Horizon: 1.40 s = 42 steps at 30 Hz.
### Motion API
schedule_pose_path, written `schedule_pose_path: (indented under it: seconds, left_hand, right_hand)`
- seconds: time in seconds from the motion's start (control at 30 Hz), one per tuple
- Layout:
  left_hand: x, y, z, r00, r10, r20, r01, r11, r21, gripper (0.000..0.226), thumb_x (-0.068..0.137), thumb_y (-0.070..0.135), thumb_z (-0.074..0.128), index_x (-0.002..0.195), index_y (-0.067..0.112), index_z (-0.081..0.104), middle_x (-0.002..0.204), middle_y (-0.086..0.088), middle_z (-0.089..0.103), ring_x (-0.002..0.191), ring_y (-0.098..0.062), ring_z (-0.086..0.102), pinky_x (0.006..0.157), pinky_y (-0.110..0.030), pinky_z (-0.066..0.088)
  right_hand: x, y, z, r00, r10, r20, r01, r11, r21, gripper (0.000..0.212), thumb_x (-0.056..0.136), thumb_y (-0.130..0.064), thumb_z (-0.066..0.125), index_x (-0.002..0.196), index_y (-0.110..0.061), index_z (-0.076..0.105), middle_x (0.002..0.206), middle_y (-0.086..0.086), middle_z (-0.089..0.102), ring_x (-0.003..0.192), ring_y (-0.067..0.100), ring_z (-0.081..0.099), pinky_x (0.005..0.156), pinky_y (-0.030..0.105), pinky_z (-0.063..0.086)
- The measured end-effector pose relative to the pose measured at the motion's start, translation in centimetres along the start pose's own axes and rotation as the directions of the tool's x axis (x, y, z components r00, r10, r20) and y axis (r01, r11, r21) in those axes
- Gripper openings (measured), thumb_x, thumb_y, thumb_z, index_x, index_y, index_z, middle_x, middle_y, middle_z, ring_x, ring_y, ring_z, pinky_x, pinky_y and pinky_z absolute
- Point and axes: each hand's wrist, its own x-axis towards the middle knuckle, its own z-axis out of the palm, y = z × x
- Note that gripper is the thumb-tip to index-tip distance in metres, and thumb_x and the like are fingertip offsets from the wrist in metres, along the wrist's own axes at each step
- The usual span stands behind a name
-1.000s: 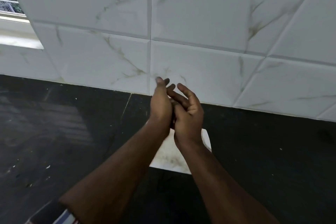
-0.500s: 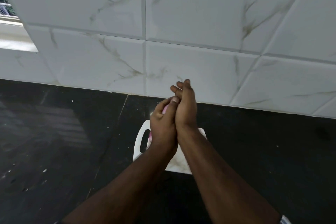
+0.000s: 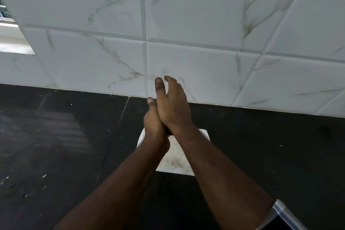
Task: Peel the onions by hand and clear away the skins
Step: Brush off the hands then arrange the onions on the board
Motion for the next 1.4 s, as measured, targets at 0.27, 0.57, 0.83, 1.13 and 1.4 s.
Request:
schedule_pose_path:
  seconds: [0.27, 0.57, 0.83, 1.13, 1.4]
  left_hand:
    - [-0.1, 0.2, -1.5, 0.982, -0.168, -0.087, 0.160, 0.983, -0.093, 0.047, 0.101, 0.053, 0.047, 0.081, 0.015, 0.063, 0.077, -0.012, 0.072, 0.078, -0.029, 0.073, 0.087, -0.047, 0.058]
    - [-0.1, 0.5, -1.7, 0.965, -0.263, 0.010, 0.260, 0.951, -0.168, 0.038, 0.103, 0.049, 0.047, 0.091, 0.017, 0.061, 0.086, -0.009, 0.071, 0.077, -0.025, 0.075, 0.067, -0.039, 0.061]
    - [-0.2, 0.2, -3.2, 0.915, -0.378, 0.143, 0.390, 0.919, -0.062, 0.046, 0.097, 0.059, 0.050, 0.090, 0.015, 0.062, 0.080, -0.008, 0.071, 0.078, -0.023, 0.070, 0.092, -0.044, 0.053]
    - [2.1, 2.5, -2.1, 0.975, -0.217, 0.039, 0.219, 0.939, -0.264, 0.060, 0.097, 0.066, 0.040, 0.088, 0.014, 0.069, 0.082, -0.004, 0.075, 0.084, -0.025, 0.077, 0.070, -0.034, 0.054]
    - [-0.3, 1.4, -1.5, 0.944, -0.255, 0.209, 0.304, 0.917, -0.258, 0.081, 0.094, 0.075, 0.032, 0.111, 0.009, 0.074, 0.120, -0.016, 0.073, 0.108, -0.032, 0.072, 0.099, -0.045, 0.051]
  right_hand:
    - [-2.3, 3.3, -0.7, 0.962, -0.261, -0.084, 0.262, 0.965, -0.002, 0.049, 0.099, -0.047, 0.037, 0.119, -0.014, 0.067, 0.118, 0.000, 0.071, 0.117, 0.014, 0.059, 0.100, 0.048, 0.047]
    - [-2.3, 1.9, -0.5, 0.922, -0.342, -0.180, 0.353, 0.935, 0.031, 0.053, 0.099, -0.051, 0.038, 0.118, -0.011, 0.067, 0.115, 0.001, 0.071, 0.110, 0.015, 0.064, 0.093, 0.041, 0.052]
    - [-1.8, 3.9, -2.3, 0.973, -0.181, -0.146, 0.202, 0.968, 0.149, 0.050, 0.096, -0.053, 0.041, 0.117, -0.015, 0.066, 0.111, -0.006, 0.071, 0.104, 0.005, 0.064, 0.088, 0.030, 0.053]
    - [-4.2, 1.4, -0.8, 0.974, 0.074, 0.215, -0.175, 0.847, 0.502, 0.041, 0.084, -0.030, 0.072, 0.124, -0.028, 0.064, 0.112, -0.003, 0.075, 0.111, 0.011, 0.068, 0.102, 0.044, 0.052]
    - [-3.7, 0.7, -2.4, 0.992, 0.125, -0.020, -0.093, 0.826, 0.556, 0.022, 0.087, -0.022, 0.070, 0.106, -0.032, 0.070, 0.095, -0.001, 0.078, 0.089, 0.017, 0.075, 0.089, 0.047, 0.059]
